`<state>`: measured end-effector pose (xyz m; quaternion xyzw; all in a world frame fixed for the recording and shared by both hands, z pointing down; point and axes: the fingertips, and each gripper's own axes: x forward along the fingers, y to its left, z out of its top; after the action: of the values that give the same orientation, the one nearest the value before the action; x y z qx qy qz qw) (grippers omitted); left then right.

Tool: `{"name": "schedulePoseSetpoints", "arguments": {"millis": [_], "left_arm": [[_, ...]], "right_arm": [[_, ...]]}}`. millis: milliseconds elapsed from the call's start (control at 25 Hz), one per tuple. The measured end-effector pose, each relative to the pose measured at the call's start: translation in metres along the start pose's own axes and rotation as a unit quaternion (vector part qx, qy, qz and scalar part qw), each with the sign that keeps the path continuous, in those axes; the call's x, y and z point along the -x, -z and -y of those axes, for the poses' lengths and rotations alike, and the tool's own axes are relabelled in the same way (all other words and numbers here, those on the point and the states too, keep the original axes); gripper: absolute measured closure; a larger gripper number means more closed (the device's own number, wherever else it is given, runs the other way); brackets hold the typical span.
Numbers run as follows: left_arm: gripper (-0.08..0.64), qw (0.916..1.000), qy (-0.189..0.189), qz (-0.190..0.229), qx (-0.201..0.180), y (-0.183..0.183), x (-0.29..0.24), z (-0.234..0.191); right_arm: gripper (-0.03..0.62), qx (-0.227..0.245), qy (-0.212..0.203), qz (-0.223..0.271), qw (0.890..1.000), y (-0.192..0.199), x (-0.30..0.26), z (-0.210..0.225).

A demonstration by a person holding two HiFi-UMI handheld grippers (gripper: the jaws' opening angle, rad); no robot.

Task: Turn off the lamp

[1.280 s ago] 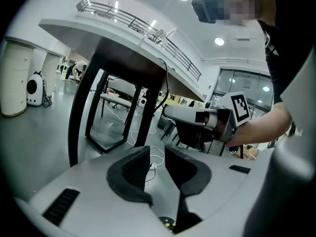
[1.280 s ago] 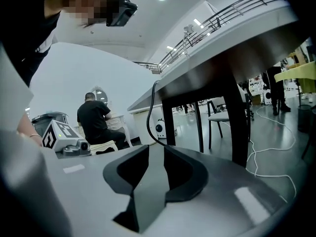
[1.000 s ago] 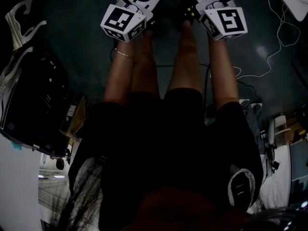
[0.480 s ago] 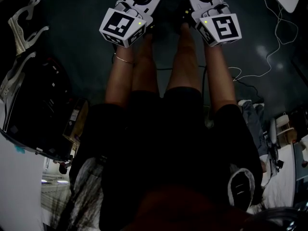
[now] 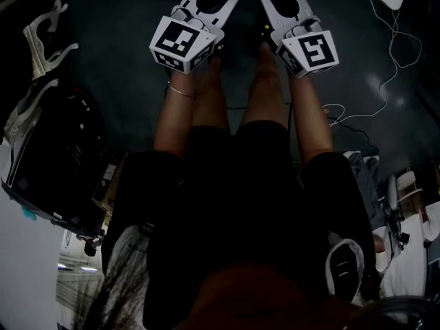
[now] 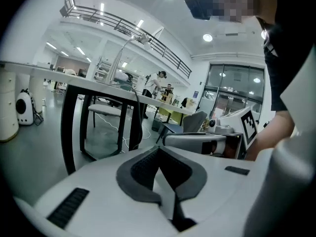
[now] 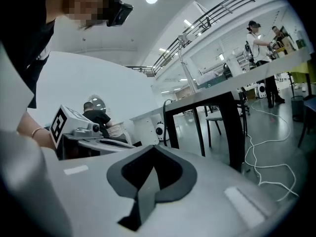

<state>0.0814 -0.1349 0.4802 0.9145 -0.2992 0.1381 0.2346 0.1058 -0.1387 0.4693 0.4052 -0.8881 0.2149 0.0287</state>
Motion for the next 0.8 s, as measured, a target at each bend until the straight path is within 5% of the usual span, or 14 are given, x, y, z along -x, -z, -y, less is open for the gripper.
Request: {"name": "schedulePoseSetpoints", "arguments": {"millis": [240, 800], "left_arm": [[0.554, 1.0, 0.006, 0.007, -0.001, -0.021, 0.012, 0.011], [0.554, 0.9923, 0.082, -0.032, -0.088, -0.057, 0.044, 0.059]], "right_arm": [[0.591, -0.001, -0.006, 0.005, 1.0, -0.018, 0.011, -0.016], [0.591, 0.003, -0.009, 0.021, 1.0, -0.067, 0.044, -0.065]]}}
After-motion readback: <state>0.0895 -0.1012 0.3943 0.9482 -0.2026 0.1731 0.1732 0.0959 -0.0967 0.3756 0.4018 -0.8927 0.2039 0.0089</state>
